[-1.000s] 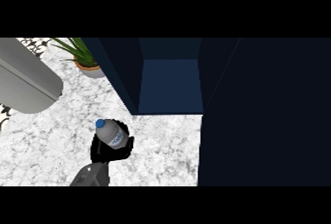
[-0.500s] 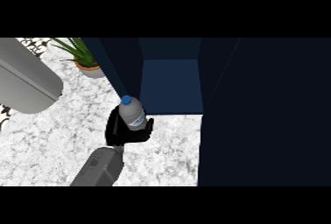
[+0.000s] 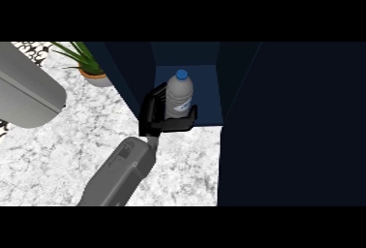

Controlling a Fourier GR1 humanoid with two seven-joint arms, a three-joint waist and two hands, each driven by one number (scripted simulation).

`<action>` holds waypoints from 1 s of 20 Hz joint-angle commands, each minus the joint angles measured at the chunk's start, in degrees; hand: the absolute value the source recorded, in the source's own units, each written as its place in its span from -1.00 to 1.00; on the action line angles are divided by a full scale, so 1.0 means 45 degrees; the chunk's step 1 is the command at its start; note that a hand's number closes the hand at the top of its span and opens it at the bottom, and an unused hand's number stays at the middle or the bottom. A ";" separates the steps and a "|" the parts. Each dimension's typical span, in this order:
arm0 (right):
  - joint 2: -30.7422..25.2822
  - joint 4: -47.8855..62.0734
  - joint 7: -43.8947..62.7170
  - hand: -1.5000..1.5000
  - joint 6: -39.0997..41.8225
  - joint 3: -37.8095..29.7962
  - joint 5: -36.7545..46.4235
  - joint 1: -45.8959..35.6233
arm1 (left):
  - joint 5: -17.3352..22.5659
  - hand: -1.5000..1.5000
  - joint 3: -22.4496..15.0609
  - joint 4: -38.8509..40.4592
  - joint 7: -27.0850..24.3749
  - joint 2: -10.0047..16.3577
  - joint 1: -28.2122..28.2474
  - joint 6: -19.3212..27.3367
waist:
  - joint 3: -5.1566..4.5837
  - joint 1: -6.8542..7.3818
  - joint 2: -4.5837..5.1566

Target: Pick up the bottled water, place it into the cabinet and close the cabinet

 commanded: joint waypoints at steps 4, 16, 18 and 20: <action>-0.0418 -0.0982 0.0554 -1.00 0.0483 -0.0904 -0.1556 0.0124 | 0.0532 1.00 -0.0743 0.2006 0.0893 -0.0001 -0.2752 0.1990 | -0.0001 -0.0237 0.0084; -0.0234 -0.0430 -0.0382 -1.00 0.1187 -0.1509 -0.1994 0.0378 | -0.0209 1.00 -0.0078 0.6969 0.0189 0.0114 -0.5131 0.2462 | 0.0009 -0.0629 0.0196; -0.0156 -0.0704 0.0302 -1.00 0.0978 -0.1152 -0.1703 -0.0269 | -0.0195 1.00 0.0200 0.7836 0.0566 0.0150 -0.5995 0.2756 | -0.0005 -0.0575 0.0329; 0.0143 -0.1076 0.0466 -1.00 0.0750 -0.0898 -0.1593 -0.0020 | -0.0197 1.00 0.0264 0.8305 0.0779 0.0003 -0.6071 0.3073 | -0.0011 -0.0483 0.0260</action>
